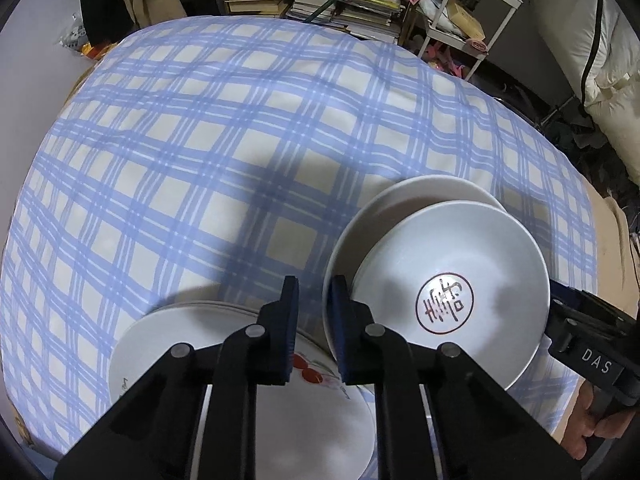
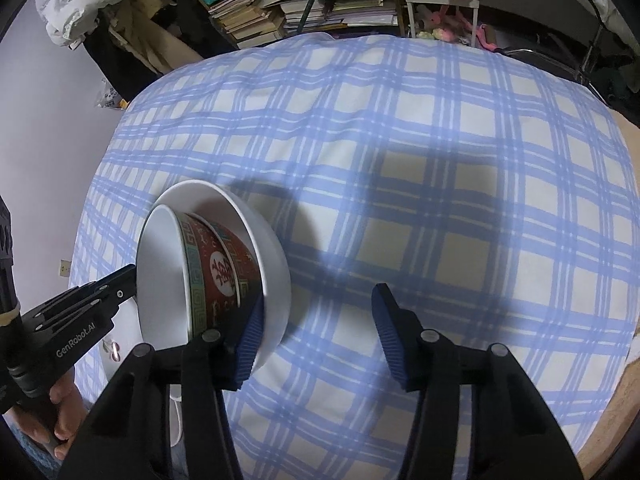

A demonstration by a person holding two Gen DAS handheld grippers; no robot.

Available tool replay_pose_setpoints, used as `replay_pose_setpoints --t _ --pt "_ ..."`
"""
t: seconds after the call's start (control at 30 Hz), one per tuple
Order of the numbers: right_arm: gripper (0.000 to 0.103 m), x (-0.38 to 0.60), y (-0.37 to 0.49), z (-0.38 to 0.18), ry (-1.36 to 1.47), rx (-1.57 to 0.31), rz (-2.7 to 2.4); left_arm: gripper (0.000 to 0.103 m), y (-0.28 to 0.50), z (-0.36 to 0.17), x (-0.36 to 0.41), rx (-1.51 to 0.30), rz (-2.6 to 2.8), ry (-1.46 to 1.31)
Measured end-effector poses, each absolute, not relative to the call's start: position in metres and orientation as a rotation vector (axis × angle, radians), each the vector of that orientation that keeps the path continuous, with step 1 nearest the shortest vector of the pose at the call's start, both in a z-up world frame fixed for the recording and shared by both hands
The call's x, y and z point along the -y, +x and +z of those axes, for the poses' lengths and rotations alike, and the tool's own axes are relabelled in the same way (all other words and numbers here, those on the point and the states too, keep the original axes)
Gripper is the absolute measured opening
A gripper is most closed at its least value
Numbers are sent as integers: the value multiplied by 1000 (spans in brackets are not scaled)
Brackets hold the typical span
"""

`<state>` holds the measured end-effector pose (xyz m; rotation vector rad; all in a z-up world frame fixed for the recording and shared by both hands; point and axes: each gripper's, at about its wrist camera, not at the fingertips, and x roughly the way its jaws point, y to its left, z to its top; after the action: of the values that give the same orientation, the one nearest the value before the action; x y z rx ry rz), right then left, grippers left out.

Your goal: Organize plates and bowls

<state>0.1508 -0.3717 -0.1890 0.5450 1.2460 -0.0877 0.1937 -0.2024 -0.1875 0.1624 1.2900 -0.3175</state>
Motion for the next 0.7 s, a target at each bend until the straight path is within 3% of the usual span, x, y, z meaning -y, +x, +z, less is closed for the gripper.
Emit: replay_pose_setpoints --t 0.1,0.3,0.7 --pt "50 370 150 -189 549 -1245 -83 6 194 -189 202 -1298 -333 139" --pt "12 354 155 -182 518 -1227 -52 3 195 -190 205 -1309 -339 133" --pt "11 353 160 -181 567 -1255 -89 3 201 -195 202 -1350 -351 87"
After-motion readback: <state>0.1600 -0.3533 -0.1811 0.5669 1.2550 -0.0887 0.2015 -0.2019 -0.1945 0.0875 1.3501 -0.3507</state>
